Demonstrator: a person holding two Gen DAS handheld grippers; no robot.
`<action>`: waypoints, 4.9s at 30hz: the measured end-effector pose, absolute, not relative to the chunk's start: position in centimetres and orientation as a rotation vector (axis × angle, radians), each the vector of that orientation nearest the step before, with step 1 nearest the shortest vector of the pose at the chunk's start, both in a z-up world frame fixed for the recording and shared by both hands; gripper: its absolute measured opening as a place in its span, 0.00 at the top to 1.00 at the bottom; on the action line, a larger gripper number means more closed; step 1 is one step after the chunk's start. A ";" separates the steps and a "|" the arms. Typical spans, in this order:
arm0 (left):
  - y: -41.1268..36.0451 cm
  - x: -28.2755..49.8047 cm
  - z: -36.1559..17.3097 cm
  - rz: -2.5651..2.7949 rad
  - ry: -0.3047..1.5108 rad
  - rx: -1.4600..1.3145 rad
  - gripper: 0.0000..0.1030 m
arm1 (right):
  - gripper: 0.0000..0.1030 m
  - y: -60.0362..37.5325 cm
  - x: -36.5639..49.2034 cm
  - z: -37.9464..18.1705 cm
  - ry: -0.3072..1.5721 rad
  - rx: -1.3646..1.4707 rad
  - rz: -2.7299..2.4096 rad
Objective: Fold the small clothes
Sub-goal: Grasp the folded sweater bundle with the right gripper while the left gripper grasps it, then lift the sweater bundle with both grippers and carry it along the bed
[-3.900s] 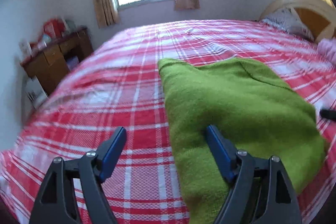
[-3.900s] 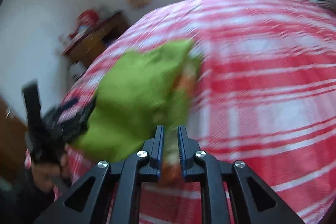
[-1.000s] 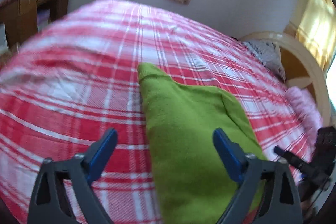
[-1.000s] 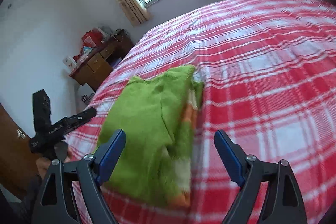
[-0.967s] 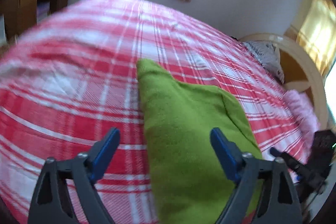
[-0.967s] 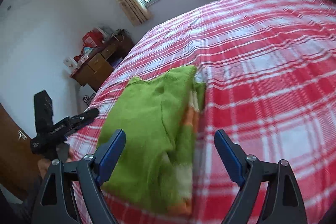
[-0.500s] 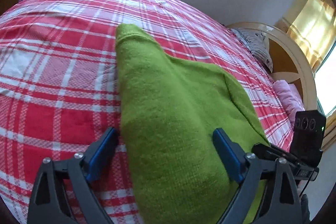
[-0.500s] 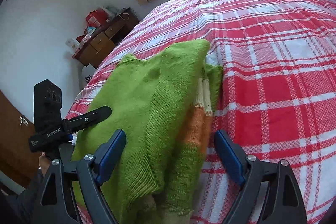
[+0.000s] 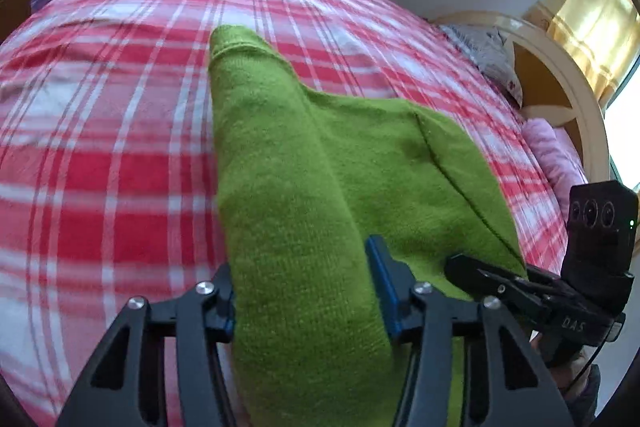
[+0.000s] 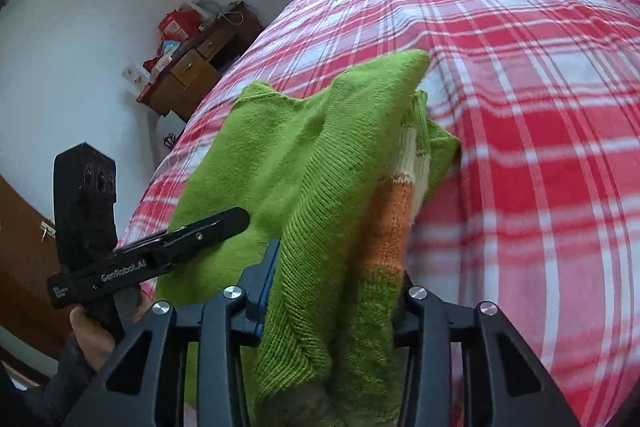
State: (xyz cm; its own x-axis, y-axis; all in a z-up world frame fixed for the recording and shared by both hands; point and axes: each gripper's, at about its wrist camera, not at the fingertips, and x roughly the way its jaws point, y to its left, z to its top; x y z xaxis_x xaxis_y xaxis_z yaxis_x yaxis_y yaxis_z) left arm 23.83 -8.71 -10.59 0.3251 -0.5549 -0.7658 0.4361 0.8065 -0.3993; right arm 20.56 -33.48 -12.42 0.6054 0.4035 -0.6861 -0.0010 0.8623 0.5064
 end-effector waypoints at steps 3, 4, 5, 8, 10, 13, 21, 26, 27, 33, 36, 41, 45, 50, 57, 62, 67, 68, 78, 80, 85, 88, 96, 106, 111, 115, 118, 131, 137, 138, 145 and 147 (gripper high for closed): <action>-7.4 20.7 -10.5 -0.660 1.084 -0.114 0.48 | 0.60 -32.7 17.4 -12.3 0.920 0.496 0.275; -6.9 19.5 -10.5 -0.662 1.091 -0.112 0.48 | 0.60 -32.4 16.2 -12.4 0.923 0.498 0.287; -6.4 18.4 -10.5 -0.662 1.096 -0.117 0.48 | 0.60 -31.9 14.7 -12.5 0.927 0.499 0.302; -5.0 15.1 -10.5 -0.658 1.115 -0.129 0.47 | 0.60 -30.7 11.5 -12.7 0.935 0.505 0.327; -4.2 13.4 -10.7 -0.657 1.118 -0.141 0.45 | 0.60 -29.8 9.0 -12.8 0.939 0.503 0.344; -3.9 12.9 -10.7 -0.634 1.086 -0.127 0.34 | 0.55 -28.7 6.6 -12.9 0.915 0.450 0.341; -6.4 14.4 -11.4 -0.565 1.017 -0.011 0.04 | 0.26 -30.2 6.4 -14.0 0.842 0.475 0.243; -5.9 13.7 -11.6 -0.558 0.988 -0.003 0.05 | 0.26 -29.6 6.4 -13.8 0.798 0.470 0.219; -5.6 13.6 -11.5 -0.556 0.986 -0.002 0.07 | 0.26 -29.2 6.5 -13.7 0.801 0.445 0.212; -6.0 12.5 -11.1 -0.578 0.971 -0.011 0.32 | 0.51 -28.2 6.6 -13.3 0.814 0.418 0.206; -6.3 12.3 -10.8 -0.560 0.973 -0.016 0.42 | 0.54 -27.8 6.3 -13.1 0.822 0.428 0.186; -6.8 11.0 -9.7 -0.513 0.938 0.062 0.54 | 0.59 -25.4 5.4 -11.4 0.807 0.300 0.110; -6.2 10.1 -9.3 -0.482 0.934 0.070 0.58 | 0.61 -24.0 4.5 -10.4 0.790 0.250 0.097; -5.2 9.2 -8.6 -0.445 0.910 0.080 0.59 | 0.62 -23.4 3.7 -10.1 0.782 0.276 0.122; -2.8 8.6 -7.4 -0.378 0.868 0.082 0.60 | 0.63 -20.4 3.7 -9.0 0.751 0.266 0.157; -0.6 8.4 -6.8 -0.331 0.844 0.064 0.60 | 0.64 -17.9 3.9 -8.2 0.736 0.250 0.188; 2.3 8.2 -6.3 -0.287 0.831 0.037 0.60 | 0.65 -15.3 4.4 -7.4 0.727 0.228 0.232; 2.7 8.2 -6.3 -0.281 0.830 0.033 0.60 | 0.65 -14.7 4.5 -7.3 0.725 0.222 0.241; 8.0 8.4 -5.6 -0.184 0.797 -0.013 0.61 | 0.66 -9.2 6.3 -6.4 0.711 0.172 0.334; 9.0 8.5 -5.5 -0.165 0.791 -0.019 0.61 | 0.66 -8.0 6.6 -6.2 0.707 0.161 0.353; 11.6 8.9 -5.4 -0.112 0.781 -0.035 0.61 | 0.66 -5.3 7.8 -6.2 0.706 0.148 0.400; 13.1 9.1 -5.5 -0.083 0.778 -0.053 0.61 | 0.67 -3.8 8.6 -6.1 0.704 0.142 0.430; 16.6 10.0 -5.7 -0.020 0.776 -0.071 0.61 | 0.67 0.0 10.4 -6.3 0.707 0.125 0.505; 19.9 14.0 -5.6 0.044 0.754 -0.060 0.62 | 0.67 3.4 14.6 -6.4 0.691 0.107 0.570; 21.0 17.9 -5.8 0.083 0.701 -0.038 0.62 | 0.67 5.0 19.0 -6.7 0.638 0.072 0.568; 21.4 21.7 -7.9 0.123 0.713 -0.005 0.62 | 0.68 6.0 23.4 -8.2 0.620 0.036 0.529; 21.9 22.8 -9.2 0.162 0.749 -0.007 0.62 | 0.68 6.0 26.3 -10.2 0.653 0.038 0.503; 24.3 24.4 -10.6 0.170 0.831 -0.176 0.42 | 0.53 3.5 30.0 -13.0 0.800 0.204 0.532; 24.9 24.4 -10.9 0.163 0.837 -0.231 0.37 | 0.53 1.3 25.3 -9.8 0.646 0.195 0.436; 24.9 24.4 -10.9 0.165 0.837 -0.229 0.36 | 0.53 1.3 24.0 -9.0 0.593 0.154 0.399; 24.5 24.1 -10.6 0.176 0.831 -0.199 0.35 | 0.80 6.0 21.9 -9.2 0.606 -0.062 0.457; 24.6 23.9 -10.5 0.193 0.836 -0.186 0.28 | 0.80 6.4 22.4 -10.1 0.639 -0.076 0.436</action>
